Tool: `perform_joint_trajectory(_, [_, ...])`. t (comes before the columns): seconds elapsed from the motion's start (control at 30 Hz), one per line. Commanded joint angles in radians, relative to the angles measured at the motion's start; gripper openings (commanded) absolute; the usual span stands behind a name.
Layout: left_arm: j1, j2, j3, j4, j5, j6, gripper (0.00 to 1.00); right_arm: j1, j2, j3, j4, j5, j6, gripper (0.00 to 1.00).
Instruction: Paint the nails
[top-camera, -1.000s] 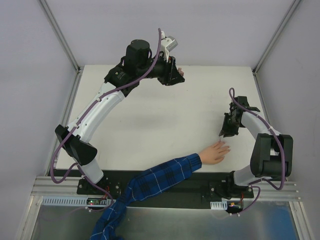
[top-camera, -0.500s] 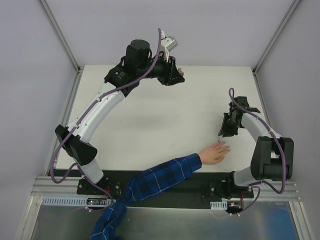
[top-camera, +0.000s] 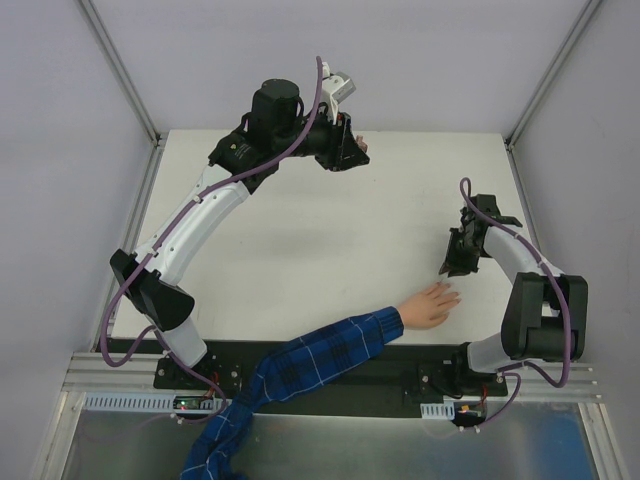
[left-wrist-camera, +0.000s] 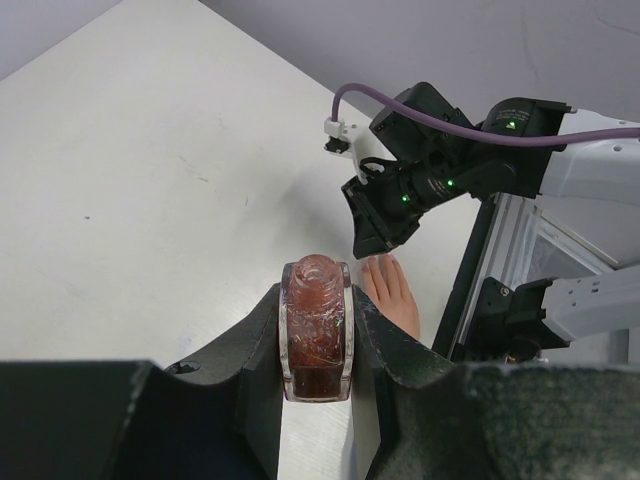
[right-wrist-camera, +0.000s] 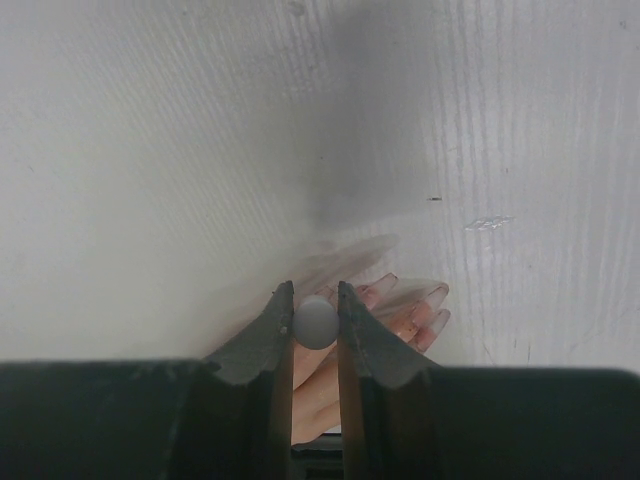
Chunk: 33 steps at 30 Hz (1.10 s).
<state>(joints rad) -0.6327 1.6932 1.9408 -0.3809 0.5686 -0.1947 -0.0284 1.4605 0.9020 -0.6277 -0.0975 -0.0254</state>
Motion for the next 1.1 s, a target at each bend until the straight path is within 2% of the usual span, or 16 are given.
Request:
perform_joint_trajectory(0.0, [0.011, -0.029, 0.018, 0.028, 0.014, -0.008, 0.00, -0.015, -0.015, -0.006, -0.030, 0.027, 0.016, 0.00])
perform_joint_trajectory(1.07, [0.018, -0.015, 0.037, 0.028, 0.017, 0.000, 0.00, -0.021, 0.060, 0.060, -0.013, 0.030, 0.013, 0.00])
